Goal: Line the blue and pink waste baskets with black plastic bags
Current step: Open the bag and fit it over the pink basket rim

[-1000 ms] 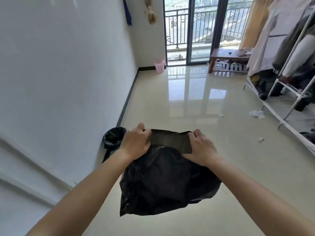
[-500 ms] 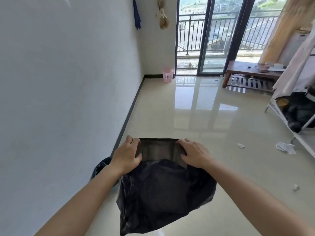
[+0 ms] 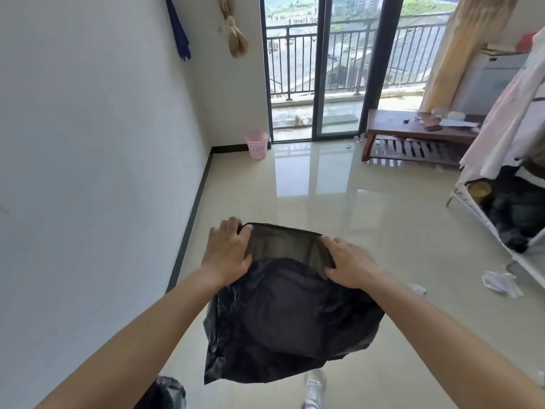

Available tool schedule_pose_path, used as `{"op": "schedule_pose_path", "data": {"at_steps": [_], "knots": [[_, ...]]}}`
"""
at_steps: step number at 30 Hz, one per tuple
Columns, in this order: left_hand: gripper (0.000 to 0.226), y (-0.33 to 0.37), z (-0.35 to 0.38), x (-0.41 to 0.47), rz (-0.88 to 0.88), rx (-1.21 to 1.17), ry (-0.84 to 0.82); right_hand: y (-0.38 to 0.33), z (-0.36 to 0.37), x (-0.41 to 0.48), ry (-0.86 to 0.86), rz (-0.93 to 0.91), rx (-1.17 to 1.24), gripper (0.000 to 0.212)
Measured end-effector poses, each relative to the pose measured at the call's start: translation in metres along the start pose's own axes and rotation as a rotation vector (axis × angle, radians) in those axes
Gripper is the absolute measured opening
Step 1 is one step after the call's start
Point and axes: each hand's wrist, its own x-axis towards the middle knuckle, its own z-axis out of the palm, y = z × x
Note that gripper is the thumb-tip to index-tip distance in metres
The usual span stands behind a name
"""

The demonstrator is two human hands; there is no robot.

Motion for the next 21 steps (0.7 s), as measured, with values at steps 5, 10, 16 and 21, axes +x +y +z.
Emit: {"op": "schedule_pose_path", "data": {"at_steps": [5,10,16,21], "knots": [[0.067,-0.033,0.027,0.164,0.001,0.086,-0.068,0.065,-0.027,0.16,0.047,-0.003,0.101,0.058],[0.077,-0.081,0.028,0.306,-0.082,0.142,-0.108,0.095,-0.083,0.32,0.056,-0.011,0.151,0.066],[0.059,-0.159,0.08,0.452,-0.177,-0.179,-0.026,0.119,-0.098,0.515,-0.026,-0.088,0.085,0.052],[0.047,-0.237,0.123,0.594,-0.19,-0.237,0.028,0.141,-0.108,0.691,-0.012,-0.097,0.214,0.05]]}}
